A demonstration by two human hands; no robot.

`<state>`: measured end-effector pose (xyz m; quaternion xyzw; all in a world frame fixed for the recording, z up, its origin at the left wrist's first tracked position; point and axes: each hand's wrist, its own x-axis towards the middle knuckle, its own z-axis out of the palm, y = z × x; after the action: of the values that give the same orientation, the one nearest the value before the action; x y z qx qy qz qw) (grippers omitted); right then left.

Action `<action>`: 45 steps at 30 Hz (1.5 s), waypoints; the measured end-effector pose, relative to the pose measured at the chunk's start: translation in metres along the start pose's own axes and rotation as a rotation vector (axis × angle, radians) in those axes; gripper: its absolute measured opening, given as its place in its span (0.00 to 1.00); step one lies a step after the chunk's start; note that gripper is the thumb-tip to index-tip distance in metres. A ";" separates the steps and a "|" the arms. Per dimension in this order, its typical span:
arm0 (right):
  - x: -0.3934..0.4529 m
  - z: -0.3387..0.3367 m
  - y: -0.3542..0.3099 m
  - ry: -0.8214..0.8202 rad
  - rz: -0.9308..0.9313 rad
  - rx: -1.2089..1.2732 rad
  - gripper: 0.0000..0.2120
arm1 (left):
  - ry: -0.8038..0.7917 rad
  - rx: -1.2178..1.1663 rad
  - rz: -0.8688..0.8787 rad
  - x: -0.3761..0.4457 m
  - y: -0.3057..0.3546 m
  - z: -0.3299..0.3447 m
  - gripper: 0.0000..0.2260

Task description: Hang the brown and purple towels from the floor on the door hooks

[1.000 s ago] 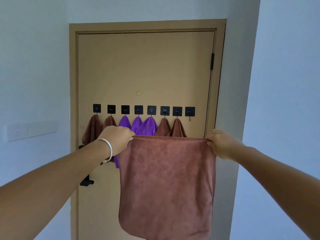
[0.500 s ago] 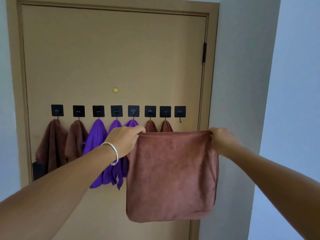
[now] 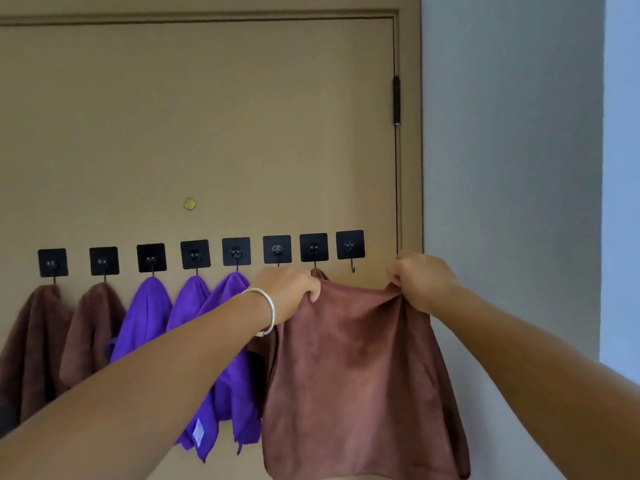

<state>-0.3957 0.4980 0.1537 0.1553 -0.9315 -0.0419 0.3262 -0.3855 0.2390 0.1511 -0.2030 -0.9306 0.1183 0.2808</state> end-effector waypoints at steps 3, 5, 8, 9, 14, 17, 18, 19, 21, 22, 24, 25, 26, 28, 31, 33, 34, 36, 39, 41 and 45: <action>0.019 0.008 0.010 0.005 0.039 0.035 0.14 | 0.048 -0.023 0.017 0.032 0.004 0.014 0.24; 0.030 0.016 0.018 0.020 0.061 0.040 0.11 | 0.044 -0.035 0.002 0.048 0.001 0.022 0.25; 0.045 0.026 0.030 -0.029 0.001 -0.093 0.09 | 0.039 -0.006 -0.052 0.063 -0.003 0.035 0.26; 0.050 0.030 0.034 -0.060 -0.030 -0.155 0.11 | 0.035 0.014 -0.069 0.068 -0.003 0.038 0.26; 0.075 0.048 0.043 -0.073 -0.073 -0.225 0.15 | -0.024 0.089 -0.143 0.100 -0.006 0.045 0.29; 0.085 0.061 0.039 -0.057 -0.065 -0.212 0.20 | -0.052 0.070 -0.153 0.115 -0.004 0.048 0.25; 0.087 0.067 0.037 -0.066 -0.055 -0.206 0.22 | -0.080 0.058 -0.154 0.117 -0.001 0.049 0.24; 0.087 0.074 0.034 -0.071 -0.046 -0.198 0.22 | -0.103 0.058 -0.155 0.120 0.001 0.051 0.23; 0.088 0.090 0.029 -0.050 -0.015 -0.129 0.24 | -0.112 0.093 -0.158 0.124 0.007 0.057 0.21; 0.087 0.097 0.027 -0.031 0.004 -0.088 0.24 | -0.108 0.118 -0.159 0.124 0.010 0.060 0.20; 0.084 0.115 0.022 -0.010 0.004 -0.071 0.24 | -0.128 0.155 -0.148 0.125 0.018 0.068 0.17; 0.082 0.124 0.019 -0.007 -0.005 -0.084 0.24 | -0.151 0.169 -0.140 0.125 0.022 0.071 0.16; 0.080 0.132 0.018 0.002 -0.009 -0.089 0.23 | -0.175 0.179 -0.135 0.125 0.027 0.075 0.16; 0.073 0.146 0.017 0.006 -0.017 -0.069 0.23 | -0.202 0.176 -0.124 0.125 0.035 0.080 0.17; 0.057 0.163 0.014 -0.047 -0.067 0.025 0.19 | -0.222 0.072 -0.134 0.125 0.044 0.082 0.16; 0.047 0.174 0.008 -0.041 -0.071 0.149 0.17 | -0.241 -0.122 -0.168 0.123 0.050 0.085 0.14; 0.043 0.180 0.005 -0.021 -0.044 0.232 0.16 | -0.242 -0.273 -0.212 0.121 0.053 0.088 0.13; 0.043 0.188 0.003 0.020 0.035 0.336 0.16 | -0.241 -0.646 -0.325 0.116 0.058 0.096 0.14; 0.045 0.192 0.012 0.072 0.030 0.260 0.13 | -0.217 -0.812 -0.340 0.110 0.062 0.108 0.26; 0.046 0.194 0.017 0.100 -0.042 0.146 0.12 | -0.236 -0.578 -0.296 0.106 0.063 0.114 0.31; 0.053 0.188 0.013 0.025 -0.091 0.052 0.13 | -0.173 0.071 -0.216 0.095 0.069 0.110 0.18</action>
<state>-0.5543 0.4892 0.0402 0.2063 -0.9201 -0.0304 0.3316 -0.4991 0.3313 0.0834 -0.0805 -0.9630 0.1370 0.2178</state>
